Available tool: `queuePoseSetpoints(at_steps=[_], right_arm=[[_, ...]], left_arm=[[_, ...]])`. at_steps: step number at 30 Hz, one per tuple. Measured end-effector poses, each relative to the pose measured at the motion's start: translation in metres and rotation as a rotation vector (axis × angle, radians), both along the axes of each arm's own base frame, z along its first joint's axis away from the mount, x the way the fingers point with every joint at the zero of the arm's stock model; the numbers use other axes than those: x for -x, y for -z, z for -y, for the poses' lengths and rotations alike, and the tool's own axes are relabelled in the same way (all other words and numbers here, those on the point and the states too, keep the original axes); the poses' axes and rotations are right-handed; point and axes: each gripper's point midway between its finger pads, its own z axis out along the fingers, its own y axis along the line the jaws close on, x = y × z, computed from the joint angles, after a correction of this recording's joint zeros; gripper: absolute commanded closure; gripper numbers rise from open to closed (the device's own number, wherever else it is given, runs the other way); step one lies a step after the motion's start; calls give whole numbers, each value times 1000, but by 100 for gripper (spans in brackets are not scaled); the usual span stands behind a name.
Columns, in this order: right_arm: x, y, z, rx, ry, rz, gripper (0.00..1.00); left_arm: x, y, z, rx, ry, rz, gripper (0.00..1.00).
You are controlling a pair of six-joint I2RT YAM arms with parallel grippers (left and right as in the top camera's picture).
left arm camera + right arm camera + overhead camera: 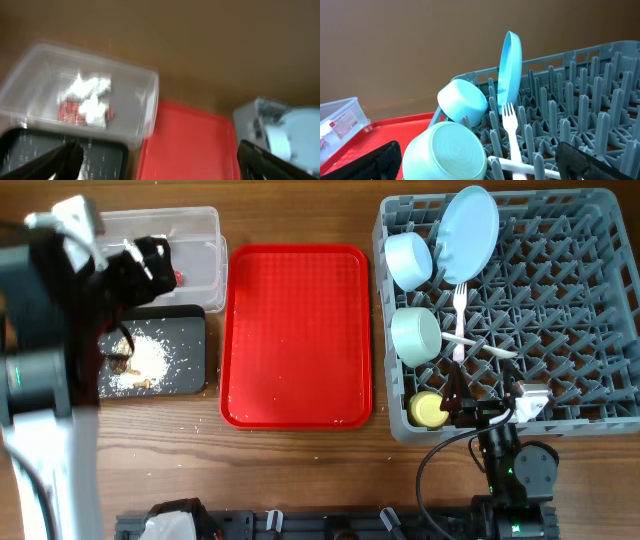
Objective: Sort waste into correct bins and load items into the dishwasher rack
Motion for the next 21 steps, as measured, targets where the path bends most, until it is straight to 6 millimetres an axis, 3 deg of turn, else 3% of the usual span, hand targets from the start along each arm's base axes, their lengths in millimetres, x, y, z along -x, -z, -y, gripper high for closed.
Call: queuePoseSetpoints(at_steps=[1, 3, 7, 11, 14, 21], right_arm=[[0, 0, 0, 0, 0, 1, 0], [0, -1, 0, 0, 0, 3, 0], [0, -1, 0, 0, 0, 4, 0], [0, -1, 0, -3, 0, 4, 0], [0, -1, 0, -3, 0, 3, 0], [0, -1, 0, -3, 0, 4, 0]], left_arm=[[11, -10, 1, -14, -2, 100, 0], [24, -12, 4, -34, 1, 234, 0], [63, 41, 21, -55, 43, 421, 0], [91, 79, 32, -62, 73, 570, 0], [101, 121, 38, -57, 93, 580, 0], [110, 142, 37, -66, 75, 656, 0]])
